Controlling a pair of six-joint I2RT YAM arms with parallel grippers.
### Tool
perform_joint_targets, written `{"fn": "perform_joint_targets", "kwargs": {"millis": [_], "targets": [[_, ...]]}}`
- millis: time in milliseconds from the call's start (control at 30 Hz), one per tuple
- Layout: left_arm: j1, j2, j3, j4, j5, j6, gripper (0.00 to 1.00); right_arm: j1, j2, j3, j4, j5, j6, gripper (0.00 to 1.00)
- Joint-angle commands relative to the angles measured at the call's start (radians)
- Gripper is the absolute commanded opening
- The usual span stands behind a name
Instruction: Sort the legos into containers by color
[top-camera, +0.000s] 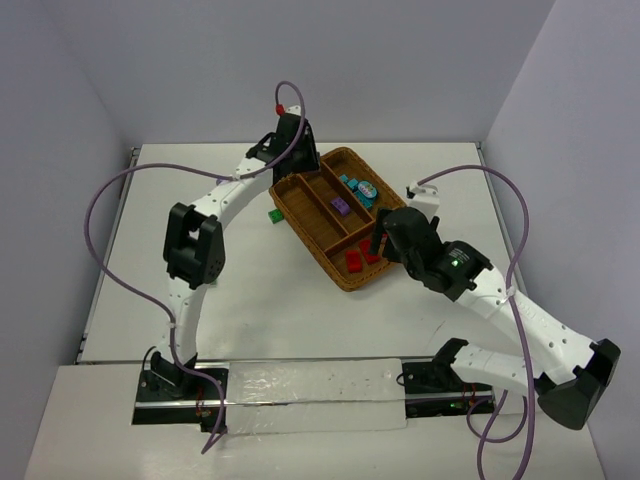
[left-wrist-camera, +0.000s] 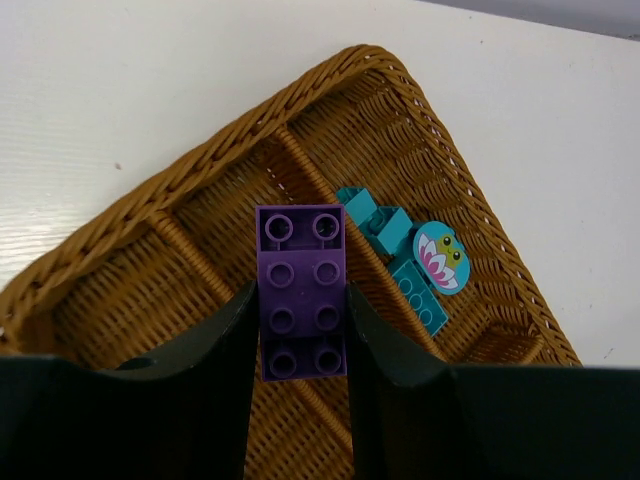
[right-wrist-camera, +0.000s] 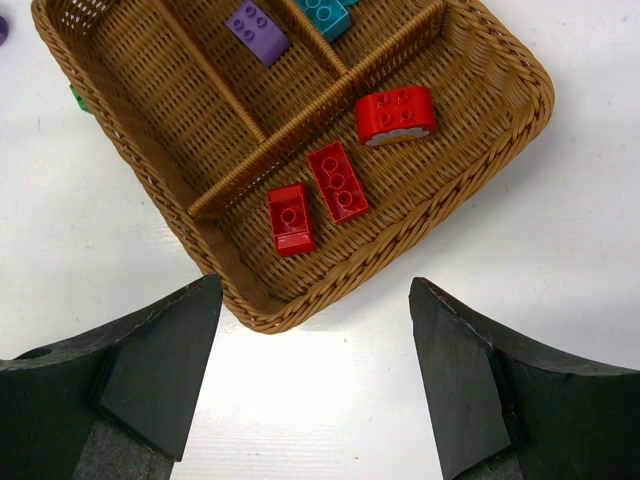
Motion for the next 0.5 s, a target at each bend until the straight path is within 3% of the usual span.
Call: {"fn": "perform_joint_targets", "kwargs": {"millis": [0,67,133,167,300,400,467], "targets": [[-0.006,0.068,0.080,0.029,0.076,-0.073,0.00,0.010,-0.033,-0.005,-0.031,0.048,0.030,0.83],[-0.011,0.089,0.088,0.028,0.078,-0.079,0.00,0.009,-0.033,-0.007,-0.031,0.051,0.030,0.83],[-0.020,0.108,0.086,0.032,0.077,-0.086,0.09,0.011,-0.035,-0.008,-0.034,0.053,0.030,0.83],[-0.021,0.112,0.084,0.036,0.079,-0.086,0.17,0.011,-0.035,-0.008,-0.033,0.053,0.029,0.83],[-0.025,0.123,0.090,0.040,0.092,-0.079,0.68,0.011,-0.030,-0.010,-0.031,0.052,0.027,0.83],[-0.025,0.107,0.091,0.034,0.085,-0.064,0.82,0.011,-0.027,-0.010,-0.028,0.049,0.027,0.83],[-0.025,0.090,0.086,0.028,0.069,-0.052,0.84,0.011,-0.027,-0.010,-0.025,0.049,0.028,0.83]]}}
